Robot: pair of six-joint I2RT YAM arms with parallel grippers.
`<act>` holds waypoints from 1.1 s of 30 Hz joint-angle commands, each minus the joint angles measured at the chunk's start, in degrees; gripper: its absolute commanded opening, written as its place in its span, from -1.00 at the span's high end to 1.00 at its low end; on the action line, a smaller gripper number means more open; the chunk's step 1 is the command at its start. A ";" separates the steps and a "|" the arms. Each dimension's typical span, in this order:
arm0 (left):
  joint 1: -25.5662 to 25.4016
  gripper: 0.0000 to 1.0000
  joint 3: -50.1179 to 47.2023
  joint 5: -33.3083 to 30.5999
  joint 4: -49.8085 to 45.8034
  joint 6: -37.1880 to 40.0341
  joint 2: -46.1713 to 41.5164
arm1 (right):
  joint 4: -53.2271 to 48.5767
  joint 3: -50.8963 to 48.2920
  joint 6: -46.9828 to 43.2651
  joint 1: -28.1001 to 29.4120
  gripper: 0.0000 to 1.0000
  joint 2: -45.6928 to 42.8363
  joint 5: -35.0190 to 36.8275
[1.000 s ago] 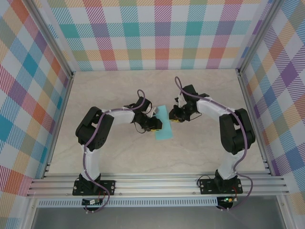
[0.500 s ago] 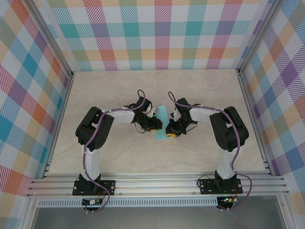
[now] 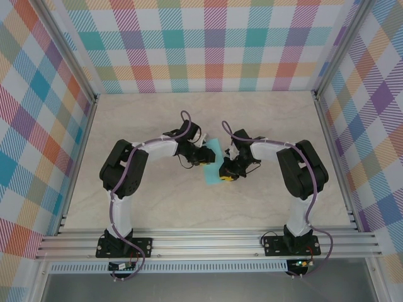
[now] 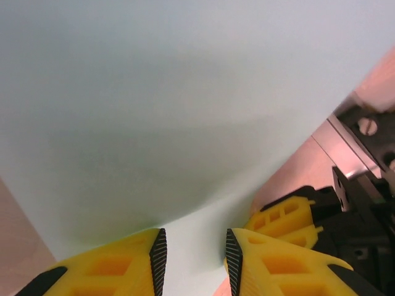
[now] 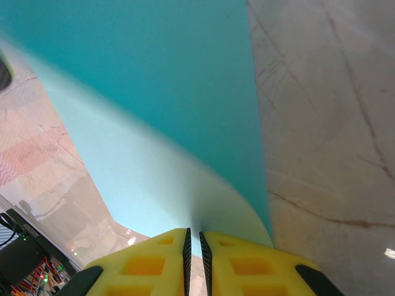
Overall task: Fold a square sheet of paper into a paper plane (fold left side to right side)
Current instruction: First fold the square sheet of paper in half at the center of the table.
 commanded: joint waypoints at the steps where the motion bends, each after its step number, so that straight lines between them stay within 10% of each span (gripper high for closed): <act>1: 1.12 0.34 0.68 0.57 -1.08 1.32 2.50 | -2.12 -1.35 -0.99 -0.20 0.69 4.06 6.03; 33: 7.10 0.20 17.82 -2.53 -0.45 -3.85 15.58 | -3.52 -0.82 -2.24 -0.20 0.70 6.12 6.89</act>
